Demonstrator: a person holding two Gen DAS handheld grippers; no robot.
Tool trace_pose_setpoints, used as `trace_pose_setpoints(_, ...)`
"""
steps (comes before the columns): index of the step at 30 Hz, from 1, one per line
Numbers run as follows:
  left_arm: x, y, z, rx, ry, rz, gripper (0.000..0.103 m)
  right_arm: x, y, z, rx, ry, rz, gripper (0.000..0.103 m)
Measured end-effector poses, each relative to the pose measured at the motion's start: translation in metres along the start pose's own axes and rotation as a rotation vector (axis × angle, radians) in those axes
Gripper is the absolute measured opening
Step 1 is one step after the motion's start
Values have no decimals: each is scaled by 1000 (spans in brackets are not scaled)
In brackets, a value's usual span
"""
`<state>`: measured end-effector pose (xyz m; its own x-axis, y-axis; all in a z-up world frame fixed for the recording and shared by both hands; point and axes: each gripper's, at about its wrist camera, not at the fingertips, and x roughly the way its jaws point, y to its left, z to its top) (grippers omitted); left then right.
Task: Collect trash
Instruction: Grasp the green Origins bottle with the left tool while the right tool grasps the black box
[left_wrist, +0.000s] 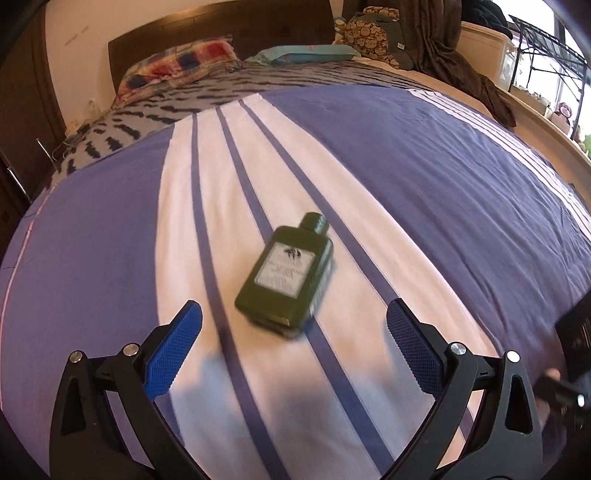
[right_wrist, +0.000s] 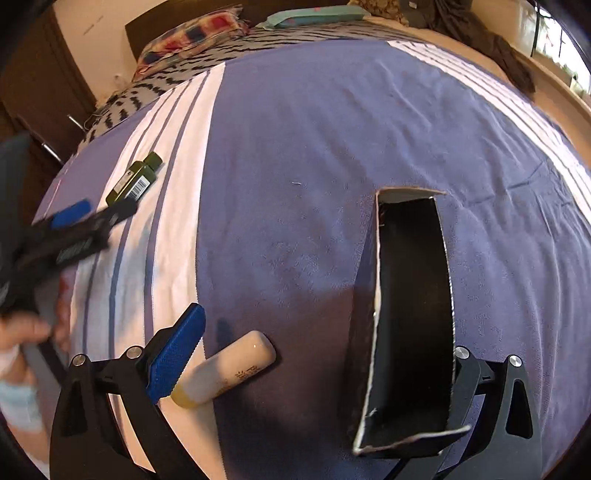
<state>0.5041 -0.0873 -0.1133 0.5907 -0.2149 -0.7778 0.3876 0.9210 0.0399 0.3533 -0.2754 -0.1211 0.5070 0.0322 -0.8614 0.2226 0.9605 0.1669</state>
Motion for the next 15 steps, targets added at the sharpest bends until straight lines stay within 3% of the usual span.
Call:
trace_pose_setpoints(6,30,8,11,-17,36,-69,90,-8,7,-7,-7,-1,48,100)
trace_pose_setpoints(15,32,-4,13,27,23,-104,56,-4,31,-27,-119,-26,-39,100)
